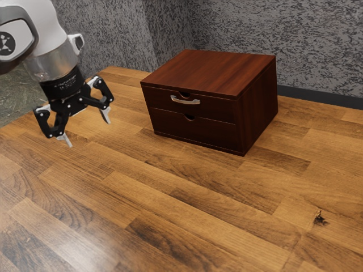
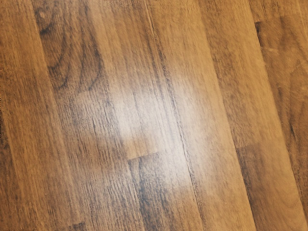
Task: Pull the drawer handle with one arm to open the drawer
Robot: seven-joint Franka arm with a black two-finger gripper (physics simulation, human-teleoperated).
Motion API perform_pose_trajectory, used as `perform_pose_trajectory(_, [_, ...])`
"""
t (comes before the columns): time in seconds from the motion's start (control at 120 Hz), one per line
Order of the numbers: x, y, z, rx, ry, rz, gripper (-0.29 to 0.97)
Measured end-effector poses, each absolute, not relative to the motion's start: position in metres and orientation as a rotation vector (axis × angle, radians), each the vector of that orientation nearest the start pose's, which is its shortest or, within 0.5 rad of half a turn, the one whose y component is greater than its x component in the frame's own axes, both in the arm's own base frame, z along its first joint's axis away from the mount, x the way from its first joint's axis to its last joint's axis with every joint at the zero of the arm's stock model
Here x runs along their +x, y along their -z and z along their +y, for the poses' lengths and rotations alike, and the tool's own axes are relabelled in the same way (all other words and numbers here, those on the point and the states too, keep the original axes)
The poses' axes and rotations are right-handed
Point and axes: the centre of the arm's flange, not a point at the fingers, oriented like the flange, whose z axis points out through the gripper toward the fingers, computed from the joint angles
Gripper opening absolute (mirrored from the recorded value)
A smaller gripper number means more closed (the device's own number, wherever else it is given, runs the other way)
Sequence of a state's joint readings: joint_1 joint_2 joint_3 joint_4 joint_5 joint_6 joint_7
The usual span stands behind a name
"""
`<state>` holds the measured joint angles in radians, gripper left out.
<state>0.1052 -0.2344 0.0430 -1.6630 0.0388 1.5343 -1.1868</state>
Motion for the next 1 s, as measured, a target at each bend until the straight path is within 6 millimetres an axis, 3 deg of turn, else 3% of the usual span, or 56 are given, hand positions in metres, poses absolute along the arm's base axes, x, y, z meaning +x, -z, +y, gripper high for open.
perform_pose_trajectory(0.2, [0.471, -0.696, 0.088, -2.350, 0.214, -2.123, 0.68])
perform_pose_trajectory(0.25, [0.474, -0.688, 0.092, -2.313, 0.212, -2.149, 0.68])
perform_pose_trajectory(0.317, [0.471, -0.683, 0.115, -2.238, 0.214, -2.233, 0.68])
perform_pose_trajectory(0.417, [0.470, -0.682, 0.133, -2.158, 0.229, -2.315, 0.68])
perform_pose_trajectory(0.6, [0.523, -0.649, 0.150, -2.071, 0.231, -2.383, 0.68])
perform_pose_trajectory(0.875, [0.568, -0.616, 0.142, -2.073, 0.308, -2.455, 0.68])
perform_pose_trajectory(1.0, [0.606, -0.599, 0.142, -2.076, 0.341, -2.492, 0.68])
